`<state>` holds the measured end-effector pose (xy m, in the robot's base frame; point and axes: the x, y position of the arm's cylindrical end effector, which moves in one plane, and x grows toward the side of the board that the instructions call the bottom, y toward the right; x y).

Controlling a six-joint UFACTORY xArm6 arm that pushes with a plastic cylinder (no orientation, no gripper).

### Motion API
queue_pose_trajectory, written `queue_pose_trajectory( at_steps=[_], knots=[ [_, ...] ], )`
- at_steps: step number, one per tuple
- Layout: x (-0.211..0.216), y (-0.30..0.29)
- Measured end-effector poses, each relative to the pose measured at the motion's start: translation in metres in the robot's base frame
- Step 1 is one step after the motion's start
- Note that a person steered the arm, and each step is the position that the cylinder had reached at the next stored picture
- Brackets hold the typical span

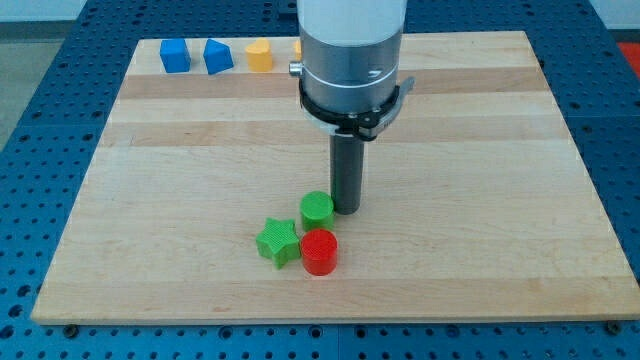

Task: Move the red star to bottom center

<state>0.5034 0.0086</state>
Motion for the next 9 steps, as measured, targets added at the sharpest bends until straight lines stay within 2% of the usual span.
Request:
queue_pose_trajectory(
  at_steps=[2, 3, 4, 7, 9],
  knots=[
    [0.018, -0.01],
    [-0.011, -0.009],
    [-0.063, 0.002],
    [-0.178, 0.08],
    [-0.265, 0.087]
  ],
)
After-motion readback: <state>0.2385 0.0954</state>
